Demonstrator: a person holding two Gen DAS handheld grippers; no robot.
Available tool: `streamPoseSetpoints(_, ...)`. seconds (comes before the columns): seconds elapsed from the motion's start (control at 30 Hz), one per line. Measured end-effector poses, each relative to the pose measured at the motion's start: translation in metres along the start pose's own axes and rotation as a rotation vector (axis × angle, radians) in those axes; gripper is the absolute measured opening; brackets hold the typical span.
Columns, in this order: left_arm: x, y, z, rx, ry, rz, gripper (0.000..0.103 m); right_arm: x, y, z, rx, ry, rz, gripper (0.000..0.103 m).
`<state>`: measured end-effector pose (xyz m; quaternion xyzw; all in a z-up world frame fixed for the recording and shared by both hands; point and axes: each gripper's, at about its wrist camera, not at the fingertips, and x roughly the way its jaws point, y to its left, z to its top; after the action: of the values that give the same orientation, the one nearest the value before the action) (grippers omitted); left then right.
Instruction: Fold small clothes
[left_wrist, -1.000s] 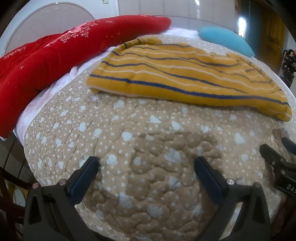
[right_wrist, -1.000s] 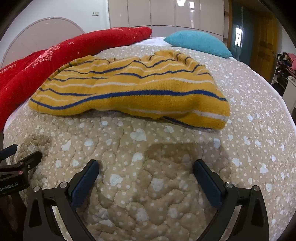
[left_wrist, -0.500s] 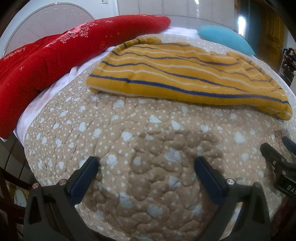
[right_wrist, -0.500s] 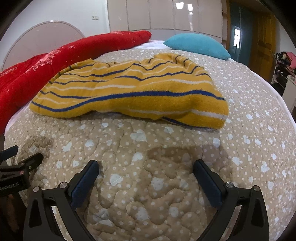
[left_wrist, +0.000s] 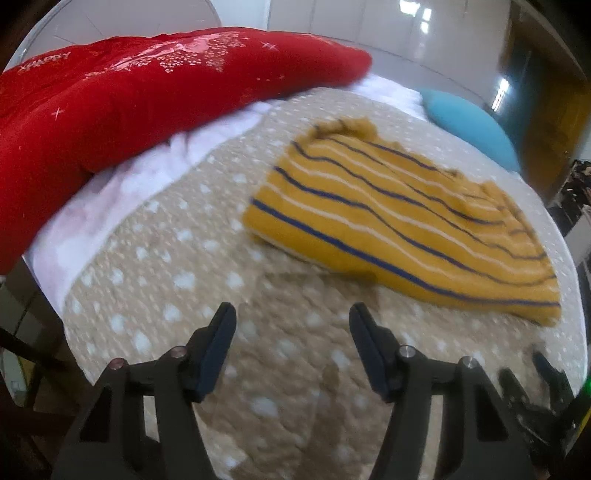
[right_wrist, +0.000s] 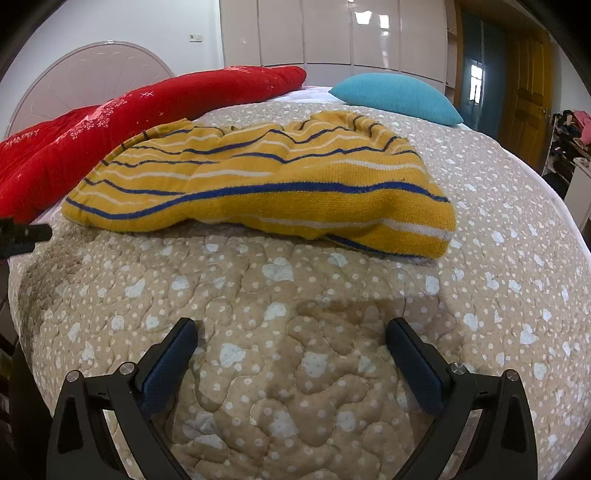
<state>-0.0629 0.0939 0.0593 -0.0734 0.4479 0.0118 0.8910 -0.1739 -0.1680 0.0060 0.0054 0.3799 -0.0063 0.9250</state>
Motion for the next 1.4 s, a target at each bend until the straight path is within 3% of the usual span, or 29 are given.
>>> streamPoseSetpoints(0.27, 0.051, 0.022, 0.057, -0.045, 0.065, -0.061, 0.066, -0.001, 0.001, -0.001, -0.003, -0.008, -0.002, 0.103)
streamPoseSetpoints(0.53, 0.086, 0.033, 0.078, -0.143, 0.074, -0.189, 0.075, -0.002, 0.002, -0.003, -0.009, -0.023, -0.008, 0.103)
streamPoseSetpoints(0.57, 0.087, 0.031, 0.080, -0.136, 0.070, -0.209, 0.061, -0.001, 0.002, -0.003, -0.010, -0.023, -0.008, 0.103)
streamPoseSetpoints(0.6, 0.087, 0.029, 0.082, -0.128, 0.068, -0.232, 0.027, -0.002, 0.003, -0.003, -0.010, -0.023, -0.009, 0.103)
streamPoseSetpoints(0.63, 0.087, 0.027, 0.086, -0.123, 0.079, -0.256, 0.014, -0.001, 0.003, -0.003, -0.011, -0.023, -0.010, 0.103)
streamPoseSetpoints(0.67, 0.087, 0.027, 0.090, -0.126, 0.079, -0.256, 0.007, -0.002, 0.003, -0.003, -0.011, -0.023, -0.011, 0.103)
streamPoseSetpoints(0.8, 0.078, 0.041, 0.096, -0.191, 0.046, -0.253, 0.007, -0.002, 0.003, -0.003, -0.011, -0.024, -0.011, 0.103)
streamPoseSetpoints(0.9, 0.083, 0.047, 0.091, -0.201, 0.066, -0.252, 0.008, -0.003, 0.004, 0.001, -0.015, -0.003, -0.007, 0.102)
streamPoseSetpoints(0.97, 0.082, 0.042, 0.086, -0.170, 0.058, -0.236, 0.008, -0.014, 0.004, 0.011, -0.001, 0.025, 0.041, 0.094)
streamPoseSetpoints(1.03, 0.079, 0.039, 0.081, -0.146, 0.034, -0.228, 0.009, -0.033, 0.007, 0.029, 0.028, 0.019, 0.184, 0.087)
streamPoseSetpoints(1.1, 0.079, 0.038, 0.076, -0.143, 0.017, -0.216, 0.015, -0.045, 0.017, 0.049, -0.006, -0.011, 0.225, 0.086)
streamPoseSetpoints(1.17, 0.083, 0.039, 0.070, -0.158, -0.001, -0.226, 0.017, -0.046, 0.039, 0.078, -0.086, -0.030, 0.239, 0.078)
streamPoseSetpoints(1.23, 0.088, 0.043, 0.062, -0.179, -0.011, -0.238, 0.022, -0.033, 0.060, 0.107, -0.131, -0.007, 0.256, 0.050)
streamPoseSetpoints(1.3, 0.092, 0.048, 0.057, -0.192, -0.037, -0.257, 0.025, -0.008, 0.087, 0.139, -0.150, 0.031, 0.278, 0.034)
streamPoseSetpoints(1.4, 0.094, 0.046, 0.052, -0.176, -0.063, -0.251, 0.025, 0.032, 0.122, 0.179, -0.180, 0.060, 0.281, 0.033)
